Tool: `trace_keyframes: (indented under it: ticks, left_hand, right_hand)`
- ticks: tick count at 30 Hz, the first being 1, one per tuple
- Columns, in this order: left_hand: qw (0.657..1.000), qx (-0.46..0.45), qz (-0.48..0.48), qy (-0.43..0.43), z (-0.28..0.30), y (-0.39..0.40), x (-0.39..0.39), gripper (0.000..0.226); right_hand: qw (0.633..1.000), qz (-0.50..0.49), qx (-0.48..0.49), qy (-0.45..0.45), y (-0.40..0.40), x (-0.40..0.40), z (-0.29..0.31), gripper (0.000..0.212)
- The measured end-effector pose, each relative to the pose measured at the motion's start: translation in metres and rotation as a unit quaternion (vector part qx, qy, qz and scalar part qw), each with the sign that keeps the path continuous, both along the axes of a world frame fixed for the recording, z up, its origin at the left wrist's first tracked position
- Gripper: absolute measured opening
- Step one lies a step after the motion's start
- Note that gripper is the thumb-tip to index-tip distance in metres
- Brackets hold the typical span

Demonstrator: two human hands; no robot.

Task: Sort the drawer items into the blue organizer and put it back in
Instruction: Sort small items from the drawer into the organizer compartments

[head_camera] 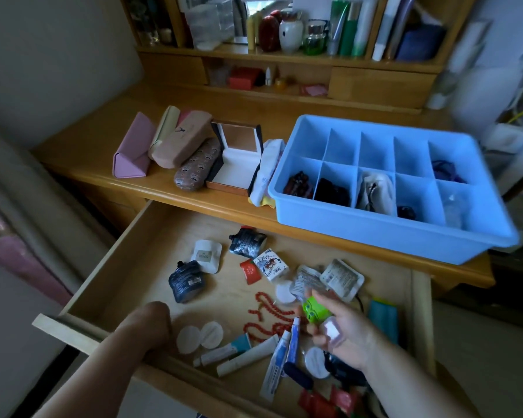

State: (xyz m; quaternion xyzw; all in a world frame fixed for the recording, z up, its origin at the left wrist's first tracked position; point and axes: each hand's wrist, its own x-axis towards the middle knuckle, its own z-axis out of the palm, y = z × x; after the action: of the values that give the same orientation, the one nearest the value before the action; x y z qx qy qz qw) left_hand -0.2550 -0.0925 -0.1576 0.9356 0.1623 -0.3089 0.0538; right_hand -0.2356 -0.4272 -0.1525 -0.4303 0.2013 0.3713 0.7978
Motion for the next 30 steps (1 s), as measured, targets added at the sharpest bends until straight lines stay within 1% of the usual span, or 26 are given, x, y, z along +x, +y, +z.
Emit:
trace_keyframes:
  ticks: [1,3,4,6,8,10,11,13,14,15,17,18,20,22,24,26,28,30]
  left_hand:
    - [0.999,-0.008,0.018,-0.033,0.008,-0.001,0.001,0.006]
    - [0.991,-0.045,0.043,-0.116,0.026,-0.008,0.008,0.007]
    - [0.982,-0.084,0.05,-0.161,0.037,-0.016,0.013,0.01]
    - [0.951,-0.196,0.044,-0.234,0.06,-0.043,0.022,0.011]
    - [0.911,-0.314,0.026,-0.268,0.086,-0.082,0.029,0.013]
    - [0.85,-0.428,0.037,-0.305,0.113,-0.118,0.037,0.015]
    - [0.819,-0.471,0.045,-0.326,0.127,-0.133,0.043,0.015]
    - [0.768,-0.525,0.055,-0.363,0.151,-0.158,0.058,0.012]
    - [0.751,-0.534,0.055,-0.384,0.16,-0.168,0.069,0.01]
    - [0.746,-0.522,0.047,-0.41,0.165,-0.178,0.08,0.01]
    - [0.763,-0.453,0.011,-0.46,0.166,-0.194,0.102,0.009]
    - [0.774,-0.413,-0.007,-0.48,0.162,-0.2,0.112,0.009]
    - [0.787,-0.345,-0.034,-0.51,0.151,-0.206,0.126,0.01]
    - [0.793,-0.299,-0.045,-0.529,0.143,-0.21,0.136,0.011]
    - [0.809,-0.256,-0.085,-0.522,0.142,-0.213,0.141,0.012]
    - [0.83,-0.217,-0.169,-0.485,0.144,-0.215,0.143,0.018]
    - [0.831,-0.216,-0.217,-0.465,0.148,-0.216,0.143,0.027]
    - [0.819,-0.229,-0.211,-0.483,0.151,-0.218,0.144,0.036]
  right_hand:
    - [1.0,0.011,-0.017,-0.013,-0.002,-0.001,0.003,0.026]
    - [0.998,0.022,-0.033,-0.048,-0.006,-0.001,0.015,0.032]
    - [0.997,0.021,-0.037,-0.071,-0.008,0.0,0.023,0.034]
    - [0.99,0.009,-0.043,-0.134,-0.01,0.005,0.043,0.037]
    - [0.976,-0.016,-0.052,-0.211,-0.013,0.012,0.067,0.034]
    - [0.954,-0.039,-0.068,-0.288,-0.021,0.02,0.092,0.029]
    - [0.944,-0.05,-0.077,-0.317,-0.027,0.024,0.103,0.026]
    - [0.934,-0.079,-0.075,-0.339,-0.04,0.03,0.121,0.025]
    - [0.937,-0.098,-0.054,-0.332,-0.047,0.033,0.127,0.025]
    - [0.942,-0.117,-0.023,-0.314,-0.053,0.034,0.13,0.025]
    - [0.951,-0.146,0.035,-0.271,-0.062,0.034,0.133,0.027]
    - [0.952,-0.156,0.048,-0.258,-0.066,0.034,0.134,0.028]
    - [0.95,-0.179,0.054,-0.25,-0.073,0.033,0.136,0.028]
    - [0.945,-0.206,0.049,-0.249,-0.079,0.034,0.14,0.028]
    - [0.943,-0.226,0.046,-0.241,-0.085,0.037,0.143,0.029]
    - [0.943,-0.236,0.05,-0.228,-0.088,0.04,0.145,0.03]
    - [0.946,-0.238,0.07,-0.207,-0.089,0.043,0.146,0.031]
    - [0.949,-0.237,0.1,-0.18,-0.088,0.046,0.148,0.032]
